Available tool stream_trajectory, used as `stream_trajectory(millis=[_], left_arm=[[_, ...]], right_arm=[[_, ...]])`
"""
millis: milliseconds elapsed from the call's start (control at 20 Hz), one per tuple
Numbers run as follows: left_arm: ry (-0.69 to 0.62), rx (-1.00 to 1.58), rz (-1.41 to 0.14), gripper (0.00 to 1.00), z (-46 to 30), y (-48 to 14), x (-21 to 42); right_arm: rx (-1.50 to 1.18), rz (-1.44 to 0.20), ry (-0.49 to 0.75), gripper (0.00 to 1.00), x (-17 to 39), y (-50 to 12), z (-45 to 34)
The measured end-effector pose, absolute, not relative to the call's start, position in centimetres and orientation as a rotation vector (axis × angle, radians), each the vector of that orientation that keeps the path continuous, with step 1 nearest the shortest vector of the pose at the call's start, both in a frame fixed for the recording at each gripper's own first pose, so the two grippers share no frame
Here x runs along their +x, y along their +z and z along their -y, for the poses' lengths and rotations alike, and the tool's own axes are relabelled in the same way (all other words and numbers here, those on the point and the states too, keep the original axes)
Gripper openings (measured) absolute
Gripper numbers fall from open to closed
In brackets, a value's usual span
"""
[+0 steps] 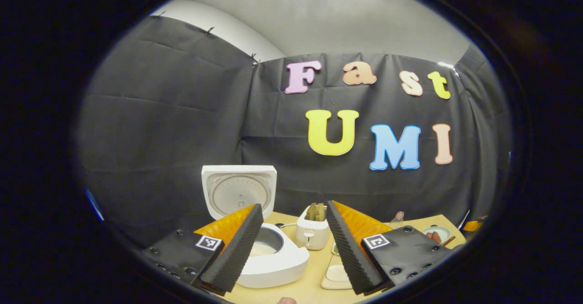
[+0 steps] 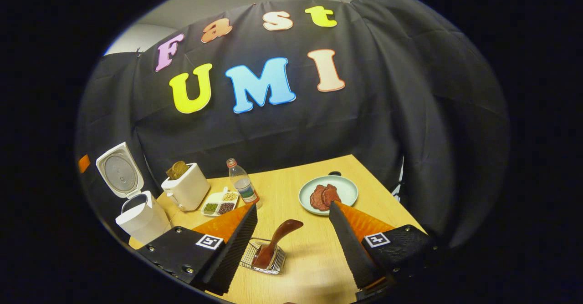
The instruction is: Close the left gripper, press the button to open the rice cooker; take a wooden spoon from the chopstick holder with the right hand, scoop a spoonful of rice and pour it into the rice cooker, then put the wooden spoon back into the chopstick holder.
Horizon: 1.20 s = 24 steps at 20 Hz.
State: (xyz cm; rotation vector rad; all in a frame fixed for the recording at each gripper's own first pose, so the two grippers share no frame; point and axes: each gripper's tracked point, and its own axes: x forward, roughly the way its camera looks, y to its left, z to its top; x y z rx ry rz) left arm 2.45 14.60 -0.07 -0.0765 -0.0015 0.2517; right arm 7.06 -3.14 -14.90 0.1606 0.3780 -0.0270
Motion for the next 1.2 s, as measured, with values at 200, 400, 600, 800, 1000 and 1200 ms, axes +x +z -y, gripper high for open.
stream_trajectory(millis=[200, 400, 600, 800, 1000, 1200], left_arm=[[0.215, -0.099, -0.019, 0.97, -12.4, -0.9, 1.3], [0.200, -0.080, -0.047, 0.97, -11.0, -1.5, 0.5], [0.199, -0.041, -0.096, 0.96, -9.8, -2.5, -0.1], [0.221, -0.052, -0.132, 0.97, -9.1, -3.2, -0.6], [0.238, -0.042, -0.137, 0.97, -8.6, -3.1, -1.0], [0.234, -0.048, -0.115, 0.96, -8.9, -2.9, -1.6]], right_arm=[[0.165, -0.438, -0.031, 0.97, 8.9, -18.3, 2.5], [0.167, -0.494, -0.042, 0.97, 10.7, -21.5, 2.3], [0.211, -0.546, -0.044, 0.88, 12.8, -24.3, 1.5], [0.274, -0.589, -0.033, 0.54, 13.9, -25.3, 0.1], [0.281, -0.588, 0.073, 0.22, 13.6, -23.6, -3.9], [0.266, -0.580, 0.137, 0.08, 12.8, -21.1, -5.7]])
